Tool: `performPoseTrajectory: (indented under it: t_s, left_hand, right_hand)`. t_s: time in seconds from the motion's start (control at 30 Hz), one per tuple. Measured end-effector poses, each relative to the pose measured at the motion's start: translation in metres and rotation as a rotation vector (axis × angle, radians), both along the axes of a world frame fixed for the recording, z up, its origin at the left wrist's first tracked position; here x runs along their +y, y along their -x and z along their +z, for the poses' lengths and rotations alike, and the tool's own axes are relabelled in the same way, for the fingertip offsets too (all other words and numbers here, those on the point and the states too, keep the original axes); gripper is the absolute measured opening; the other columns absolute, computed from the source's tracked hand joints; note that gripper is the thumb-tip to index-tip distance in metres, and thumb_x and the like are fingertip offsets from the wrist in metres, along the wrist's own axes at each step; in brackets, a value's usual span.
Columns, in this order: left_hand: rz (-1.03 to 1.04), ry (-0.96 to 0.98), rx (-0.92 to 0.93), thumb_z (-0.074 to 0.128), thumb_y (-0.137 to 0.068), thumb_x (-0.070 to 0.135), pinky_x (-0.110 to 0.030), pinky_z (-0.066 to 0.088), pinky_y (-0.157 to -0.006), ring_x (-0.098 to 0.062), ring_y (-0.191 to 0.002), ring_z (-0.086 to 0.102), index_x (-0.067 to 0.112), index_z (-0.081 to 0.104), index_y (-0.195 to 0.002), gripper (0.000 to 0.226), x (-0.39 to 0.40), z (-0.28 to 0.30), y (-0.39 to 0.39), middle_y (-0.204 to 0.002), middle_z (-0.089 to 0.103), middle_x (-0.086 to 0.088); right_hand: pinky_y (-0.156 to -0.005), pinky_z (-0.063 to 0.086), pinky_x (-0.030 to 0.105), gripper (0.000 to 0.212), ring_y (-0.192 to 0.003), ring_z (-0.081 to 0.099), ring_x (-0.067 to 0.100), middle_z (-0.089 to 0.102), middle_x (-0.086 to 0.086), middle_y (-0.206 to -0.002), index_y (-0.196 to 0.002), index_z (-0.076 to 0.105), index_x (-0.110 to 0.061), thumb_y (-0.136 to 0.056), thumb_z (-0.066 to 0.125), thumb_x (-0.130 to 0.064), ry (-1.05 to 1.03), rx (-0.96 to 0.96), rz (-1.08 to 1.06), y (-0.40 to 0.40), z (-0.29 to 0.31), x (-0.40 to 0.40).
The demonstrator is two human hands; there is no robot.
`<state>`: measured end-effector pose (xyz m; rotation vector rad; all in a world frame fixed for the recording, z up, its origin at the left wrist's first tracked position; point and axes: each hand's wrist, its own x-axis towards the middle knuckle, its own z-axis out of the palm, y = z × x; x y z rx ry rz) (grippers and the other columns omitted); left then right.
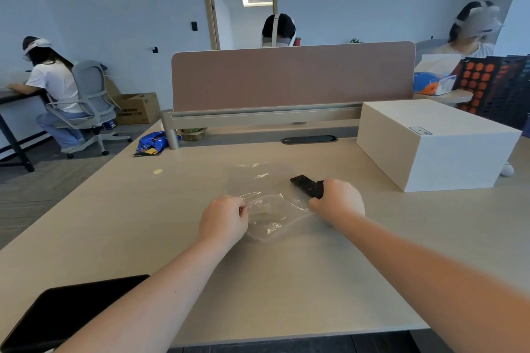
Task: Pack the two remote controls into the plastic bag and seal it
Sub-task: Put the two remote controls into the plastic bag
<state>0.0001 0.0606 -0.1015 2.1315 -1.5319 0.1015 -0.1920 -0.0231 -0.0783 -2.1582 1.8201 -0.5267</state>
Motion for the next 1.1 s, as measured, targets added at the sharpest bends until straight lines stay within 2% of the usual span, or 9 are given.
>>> performPoseTrajectory:
  t_s: [0.13,0.27,0.4,0.5,0.67,0.77,0.87,0.97,1.1]
  left_hand:
    - [-0.021,-0.019,0.028,0.051,-0.089,0.016,-0.030,0.033,-0.057,-0.030,-0.070,0.048,0.019,0.065,-0.070,0.023,0.000,0.002,0.006,-0.072,0.058,-0.006]
    - [0.022,0.010,0.076,0.054,-0.085,0.015,-0.035,0.042,-0.057,-0.032,-0.068,0.053,0.019,0.063,-0.066,0.020,-0.007,0.004,0.015,-0.072,0.066,-0.012]
    - [0.079,0.033,0.187,0.055,-0.090,0.022,-0.033,0.044,-0.063,-0.033,-0.080,0.061,0.010,0.073,-0.087,0.022,-0.013,0.015,0.015,-0.088,0.072,-0.012]
    - [0.110,0.029,0.224,0.055,-0.091,0.023,-0.029,0.040,-0.063,-0.033,-0.083,0.062,0.011,0.073,-0.089,0.021,-0.011,0.022,0.011,-0.088,0.072,-0.012]
    - [0.156,0.023,0.267,0.056,-0.090,0.022,-0.030,0.045,-0.066,-0.032,-0.086,0.063,0.011,0.073,-0.088,0.020,-0.008,0.024,0.010,-0.090,0.073,-0.011]
    - [0.144,0.050,0.278,0.056,-0.089,0.022,-0.033,0.050,-0.067,-0.031,-0.083,0.063,0.013,0.073,-0.084,0.020,-0.005,0.023,0.016,-0.087,0.073,-0.009]
    - [0.080,0.066,0.228,0.057,-0.089,0.024,-0.031,0.049,-0.066,-0.030,-0.085,0.063,0.016,0.074,-0.085,0.019,-0.005,0.020,0.029,-0.088,0.074,-0.005]
    - [0.013,0.073,0.193,0.058,-0.089,0.027,-0.033,0.049,-0.065,-0.028,-0.084,0.064,0.018,0.074,-0.085,0.020,-0.005,0.018,0.038,-0.087,0.074,-0.004]
    - [-0.041,0.065,0.117,0.057,-0.089,0.031,-0.038,0.050,-0.060,-0.029,-0.075,0.062,0.015,0.072,-0.079,0.025,-0.005,0.014,0.039,-0.076,0.072,-0.007]
  right_hand:
    - [-0.059,0.052,0.028,0.029,-0.069,0.057,0.019,0.068,0.006,-0.086,-0.107,0.067,-0.011,-0.086,0.060,-0.029,0.068,-0.263,0.035,0.009,0.028,0.012]
    - [-0.074,0.058,0.033,0.035,-0.083,0.069,0.024,0.074,0.007,-0.094,-0.117,0.067,-0.015,-0.084,0.066,-0.029,-0.066,-0.454,0.158,0.015,0.047,0.036]
    - [-0.074,0.060,0.046,0.015,-0.069,0.067,0.024,0.076,0.012,-0.079,-0.091,0.074,-0.021,-0.079,0.069,-0.029,-0.152,-0.408,0.217,0.025,0.052,0.054]
    - [-0.067,0.059,0.043,0.010,-0.064,0.061,0.019,0.076,0.014,-0.075,-0.077,0.075,-0.020,-0.077,0.071,-0.029,-0.212,-0.377,0.248,0.034,0.060,0.061]
    - [-0.070,0.059,0.038,0.017,-0.061,0.064,0.015,0.076,0.019,-0.079,-0.081,0.076,-0.009,-0.078,0.071,-0.025,-0.251,-0.309,0.319,0.046,0.070,0.069]
    - [-0.060,0.052,0.027,0.019,-0.058,0.058,0.014,0.074,0.012,-0.069,-0.083,0.078,-0.013,-0.078,0.069,-0.028,-0.192,-0.226,0.305,0.040,0.057,0.073]
    - [-0.055,0.044,0.026,0.025,-0.058,0.054,0.019,0.071,0.011,-0.070,-0.086,0.076,-0.010,-0.081,0.064,-0.032,-0.095,-0.136,0.248,0.023,0.029,0.073]
    - [-0.046,0.032,0.025,0.030,-0.056,0.049,0.020,0.056,0.004,-0.061,-0.085,0.070,-0.005,-0.084,0.059,-0.033,-0.022,-0.141,0.180,0.004,0.004,0.066]
    - [-0.044,0.027,0.025,0.023,-0.065,0.051,0.023,0.056,0.004,-0.069,-0.073,0.054,-0.011,-0.086,0.053,-0.029,0.062,-0.126,0.170,-0.025,-0.014,0.053]
